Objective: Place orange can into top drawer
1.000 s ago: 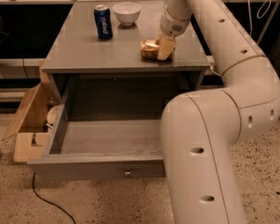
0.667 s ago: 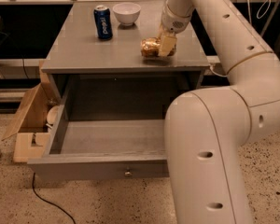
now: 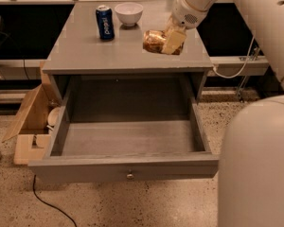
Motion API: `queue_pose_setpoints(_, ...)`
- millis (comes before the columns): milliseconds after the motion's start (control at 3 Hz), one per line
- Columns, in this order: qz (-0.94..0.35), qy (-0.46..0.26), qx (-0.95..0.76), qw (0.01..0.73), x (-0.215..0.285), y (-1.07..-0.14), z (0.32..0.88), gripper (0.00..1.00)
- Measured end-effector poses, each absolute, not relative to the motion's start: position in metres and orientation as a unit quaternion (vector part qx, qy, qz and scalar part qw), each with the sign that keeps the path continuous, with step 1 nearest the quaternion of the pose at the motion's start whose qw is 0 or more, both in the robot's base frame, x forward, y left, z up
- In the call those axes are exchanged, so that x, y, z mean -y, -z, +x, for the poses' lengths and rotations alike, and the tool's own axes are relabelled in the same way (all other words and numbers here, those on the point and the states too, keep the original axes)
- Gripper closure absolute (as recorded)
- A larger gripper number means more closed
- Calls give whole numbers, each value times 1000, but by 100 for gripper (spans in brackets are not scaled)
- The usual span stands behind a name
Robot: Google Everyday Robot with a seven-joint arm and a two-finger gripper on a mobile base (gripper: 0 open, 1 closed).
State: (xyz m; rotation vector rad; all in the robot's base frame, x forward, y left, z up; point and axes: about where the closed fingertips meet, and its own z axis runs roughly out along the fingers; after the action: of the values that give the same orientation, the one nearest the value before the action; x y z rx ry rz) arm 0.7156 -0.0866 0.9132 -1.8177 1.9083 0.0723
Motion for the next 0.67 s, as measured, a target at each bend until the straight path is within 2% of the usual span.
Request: queue_pose_setpoints(667,-607,-149,-751,214,61,-852,633,100)
